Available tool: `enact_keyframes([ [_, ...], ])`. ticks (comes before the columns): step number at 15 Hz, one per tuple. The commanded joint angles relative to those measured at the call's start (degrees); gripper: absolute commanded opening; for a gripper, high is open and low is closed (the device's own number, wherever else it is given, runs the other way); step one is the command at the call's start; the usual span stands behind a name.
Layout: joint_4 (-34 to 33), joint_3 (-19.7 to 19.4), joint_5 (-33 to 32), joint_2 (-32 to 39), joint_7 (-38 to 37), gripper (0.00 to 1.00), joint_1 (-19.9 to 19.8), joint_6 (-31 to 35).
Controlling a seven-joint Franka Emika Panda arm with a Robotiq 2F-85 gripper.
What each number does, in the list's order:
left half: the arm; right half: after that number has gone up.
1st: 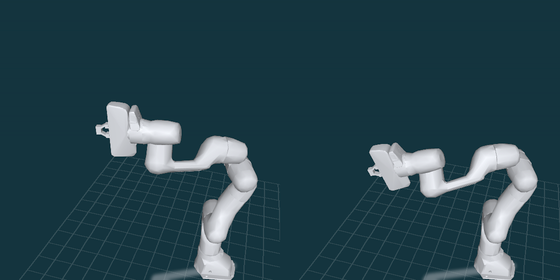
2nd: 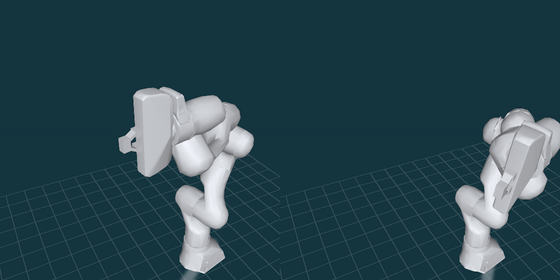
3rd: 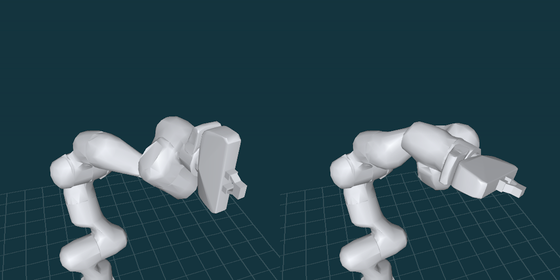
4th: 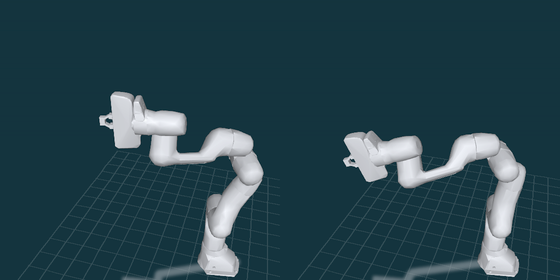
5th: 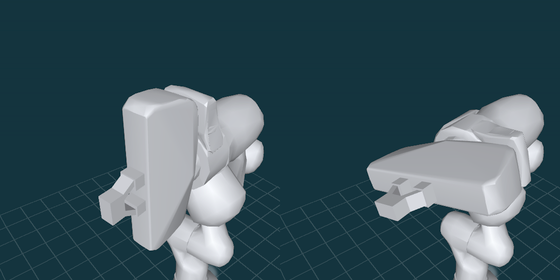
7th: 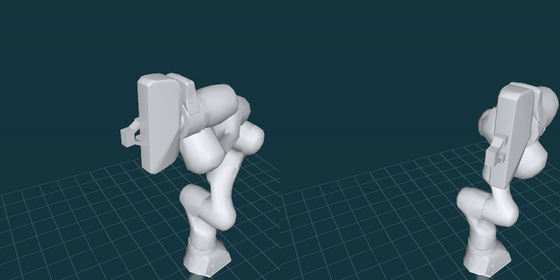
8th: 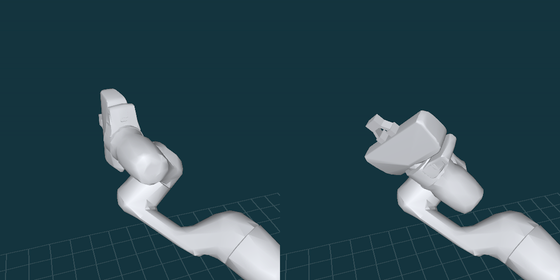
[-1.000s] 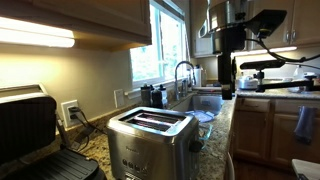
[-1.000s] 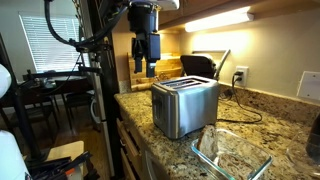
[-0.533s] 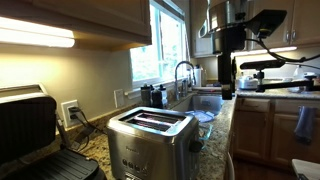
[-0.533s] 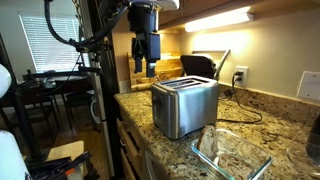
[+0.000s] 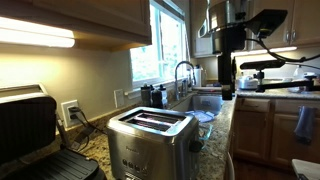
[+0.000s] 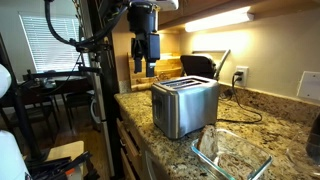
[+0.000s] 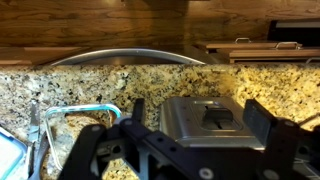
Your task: Put the left slice of bread in the right compartment of the toaster
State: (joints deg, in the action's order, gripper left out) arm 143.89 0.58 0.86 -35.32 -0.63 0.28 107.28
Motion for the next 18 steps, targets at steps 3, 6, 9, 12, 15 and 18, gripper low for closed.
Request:
enact_keyframes([
  [3,0.6,0.6,-0.3,-0.9,-1.5,1.00,-0.4,0.4],
  [6,0.5,0.3,-1.1,-0.9,-2.2,1.00,-1.2,0.9],
  [9,0.2,-0.3,-1.9,-1.0,-2.6,1.00,-2.8,1.2],
  [12,-0.3,-1.1,-3.2,-0.6,-2.9,1.00,-4.6,1.7],
  [15,-0.9,-1.9,-4.7,0.4,-3.0,1.00,-6.2,3.0],
  [18,-1.3,-3.0,-6.0,2.4,-2.6,1.00,-7.6,5.2],
])
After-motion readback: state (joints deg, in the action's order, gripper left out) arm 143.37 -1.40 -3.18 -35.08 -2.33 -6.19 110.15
